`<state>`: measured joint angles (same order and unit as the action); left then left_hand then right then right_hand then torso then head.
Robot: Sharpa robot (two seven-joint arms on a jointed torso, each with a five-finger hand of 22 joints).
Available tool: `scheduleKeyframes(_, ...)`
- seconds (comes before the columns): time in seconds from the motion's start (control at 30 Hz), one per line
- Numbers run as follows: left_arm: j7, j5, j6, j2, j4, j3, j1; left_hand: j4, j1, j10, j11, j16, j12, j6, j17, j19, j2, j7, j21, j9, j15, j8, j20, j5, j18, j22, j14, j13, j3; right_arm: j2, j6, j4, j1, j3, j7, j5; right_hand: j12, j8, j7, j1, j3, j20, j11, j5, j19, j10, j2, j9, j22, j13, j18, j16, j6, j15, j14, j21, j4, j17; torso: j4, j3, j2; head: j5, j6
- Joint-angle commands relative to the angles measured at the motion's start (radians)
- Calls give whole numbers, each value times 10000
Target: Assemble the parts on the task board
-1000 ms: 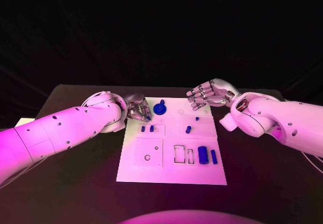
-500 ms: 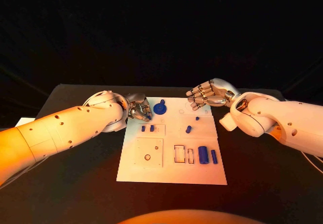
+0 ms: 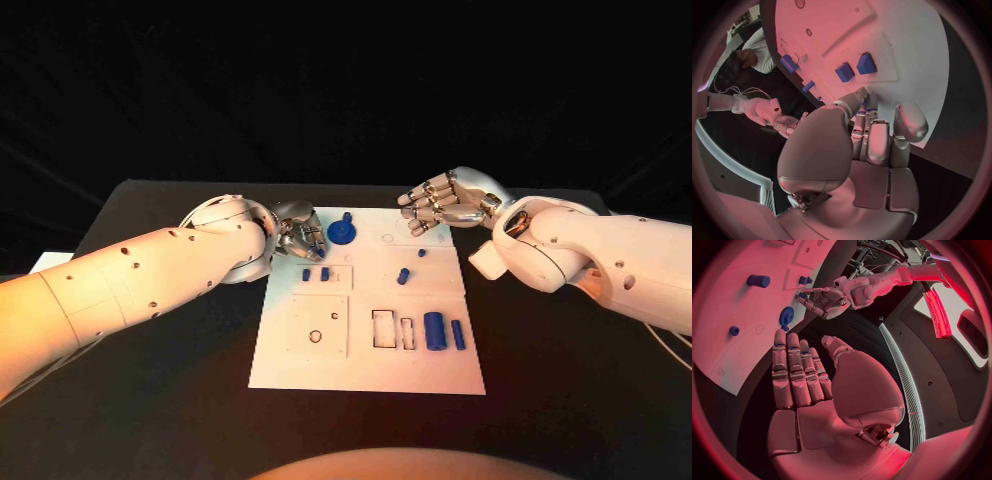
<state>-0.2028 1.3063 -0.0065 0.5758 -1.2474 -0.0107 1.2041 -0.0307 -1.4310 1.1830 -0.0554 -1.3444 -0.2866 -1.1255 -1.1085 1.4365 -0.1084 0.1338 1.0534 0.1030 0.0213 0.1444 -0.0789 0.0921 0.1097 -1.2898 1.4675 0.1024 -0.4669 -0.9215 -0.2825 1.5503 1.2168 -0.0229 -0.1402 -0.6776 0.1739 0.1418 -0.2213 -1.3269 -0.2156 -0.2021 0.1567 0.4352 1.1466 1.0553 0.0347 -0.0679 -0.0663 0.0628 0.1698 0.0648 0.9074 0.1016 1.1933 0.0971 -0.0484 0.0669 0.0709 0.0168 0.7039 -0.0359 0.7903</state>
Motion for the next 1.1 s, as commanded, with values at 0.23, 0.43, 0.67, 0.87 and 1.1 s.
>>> scheduleKeyframes(0.23, -106, 119, 398, -28, -48, 28, -49, -37, 180, 8, -54, 28, 104, 46, -32, -53, -53, 44, -92, -16, 5, -46, 12, 34, -76, 19, 149, 5, -68, 14, 173, -10, -7, 1, -20, -47, -36, -35, -20, 106, -55, -14, 3, -44, 73, 74, -31, 1, -14, -13, 143, 18, 47, 21, 74, -55, 19, -15, 3, 4, -3, 3, 13)
scheduleKeyframes(0.43, -145, 125, 351, -17, -38, 28, -50, -35, 360, -205, -235, 75, 360, 602, 96, -113, -187, 267, -195, -197, -136, -436, -80, 36, -75, 32, 105, -31, -142, 14, 172, -20, -7, 1, -15, -47, -48, -42, -25, 128, -83, -17, 8, -48, 68, 64, -9, 3, -12, -14, 140, 10, 40, 27, 60, -68, 21, -18, 10, 5, -6, 4, 23)
scheduleKeyframes(0.67, -136, 64, 237, 42, -22, 29, -50, -45, 492, -334, -342, 113, 570, 1252, 224, -163, -355, 355, -301, -386, -230, -812, -178, 36, -54, 51, 63, -73, -224, 8, 192, -64, -7, 1, 17, -85, -56, -47, -25, 130, -108, -18, 9, -51, 65, 56, 2, 4, -10, -14, 140, 6, 34, 30, 50, -78, 31, -19, 11, 7, -7, 6, 14)
scheduleKeyframes(0.87, -13, -126, 161, 168, -11, 29, -48, -69, 517, -560, -419, 193, 749, 1438, 407, -251, -413, 409, -540, -391, -288, -815, -231, 39, -10, 153, -2, -141, -305, -21, 238, -168, -7, 1, 116, -547, -101, -35, 22, 93, -296, -20, -5, -155, 46, 22, 70, -5, -6, -13, 141, -1, 79, 30, -2, -133, 138, -22, -4, 5, -16, 11, 1)
scheduleKeyframes(1.1, 74, -329, -80, 377, -50, 28, -44, -97, 471, -582, -432, 195, 773, 1477, 429, -281, -371, 425, -612, -386, -302, -802, -251, 50, 7, 179, -14, -154, -395, -80, 141, -267, -7, 1, 157, -821, -122, -24, 109, 146, -668, 158, -98, -253, 493, 124, 142, -12, -83, -9, 161, 183, 210, -141, 529, 39, 268, 50, 24, 13, -17, -6, -27)
